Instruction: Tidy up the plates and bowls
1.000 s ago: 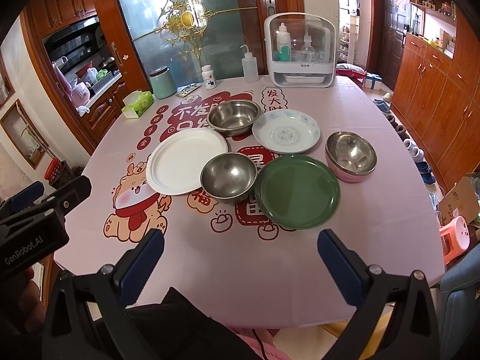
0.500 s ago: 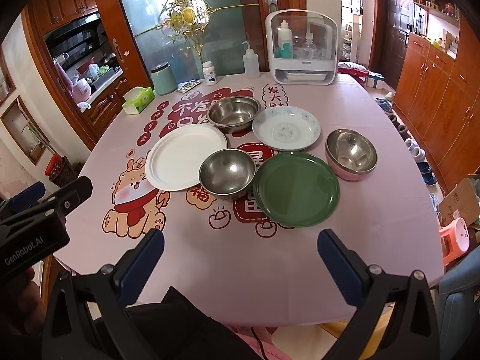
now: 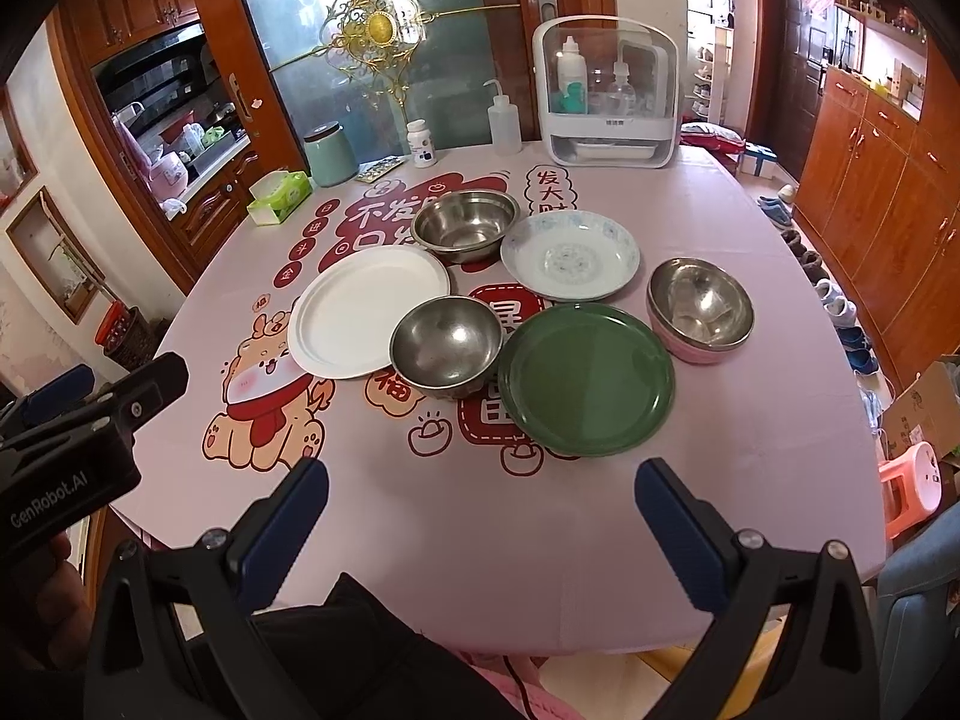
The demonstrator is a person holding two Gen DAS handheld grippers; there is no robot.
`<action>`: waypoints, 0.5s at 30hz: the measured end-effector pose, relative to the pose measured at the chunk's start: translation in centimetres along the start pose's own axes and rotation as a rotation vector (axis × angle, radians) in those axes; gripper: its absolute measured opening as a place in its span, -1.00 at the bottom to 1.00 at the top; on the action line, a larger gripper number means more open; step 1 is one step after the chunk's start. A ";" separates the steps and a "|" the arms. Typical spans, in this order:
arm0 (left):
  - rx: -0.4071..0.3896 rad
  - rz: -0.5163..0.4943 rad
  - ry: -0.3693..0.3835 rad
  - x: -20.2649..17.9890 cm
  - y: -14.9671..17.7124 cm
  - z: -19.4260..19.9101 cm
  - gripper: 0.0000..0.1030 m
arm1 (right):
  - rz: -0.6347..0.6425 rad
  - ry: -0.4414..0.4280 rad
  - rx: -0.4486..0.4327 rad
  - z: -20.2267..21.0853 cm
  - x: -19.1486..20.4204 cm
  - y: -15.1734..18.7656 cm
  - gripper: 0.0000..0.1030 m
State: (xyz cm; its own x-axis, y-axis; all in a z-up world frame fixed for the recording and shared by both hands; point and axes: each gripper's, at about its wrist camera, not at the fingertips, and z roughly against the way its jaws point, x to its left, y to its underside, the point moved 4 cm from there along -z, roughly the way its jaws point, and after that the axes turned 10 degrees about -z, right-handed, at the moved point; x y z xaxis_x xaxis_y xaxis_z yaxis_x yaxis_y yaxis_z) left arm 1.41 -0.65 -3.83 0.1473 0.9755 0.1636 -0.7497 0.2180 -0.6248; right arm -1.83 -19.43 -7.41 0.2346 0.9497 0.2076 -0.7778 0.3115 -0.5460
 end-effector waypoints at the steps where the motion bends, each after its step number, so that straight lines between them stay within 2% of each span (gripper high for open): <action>1: 0.002 0.003 0.000 -0.2 0.0 0.0 0.99 | 0.001 0.001 -0.002 0.0 0.0 0.0 0.99; 7: 0.004 0.032 -0.013 -1.1 0.3 0.3 0.99 | 0.041 -0.014 -0.023 0.0 -0.4 0.6 0.99; 15: 0.034 0.090 -0.017 -1.7 0.7 0.1 0.99 | 0.093 -0.050 -0.043 0.5 -1.7 -0.9 0.99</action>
State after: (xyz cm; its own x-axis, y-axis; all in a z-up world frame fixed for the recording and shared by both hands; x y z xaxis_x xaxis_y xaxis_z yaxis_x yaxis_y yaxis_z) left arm 0.55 -2.21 -4.44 0.0673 0.9904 0.1208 -0.7810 0.1276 -0.6113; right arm -1.81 -21.31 -6.79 0.1323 0.9720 0.1940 -0.7689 0.2241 -0.5988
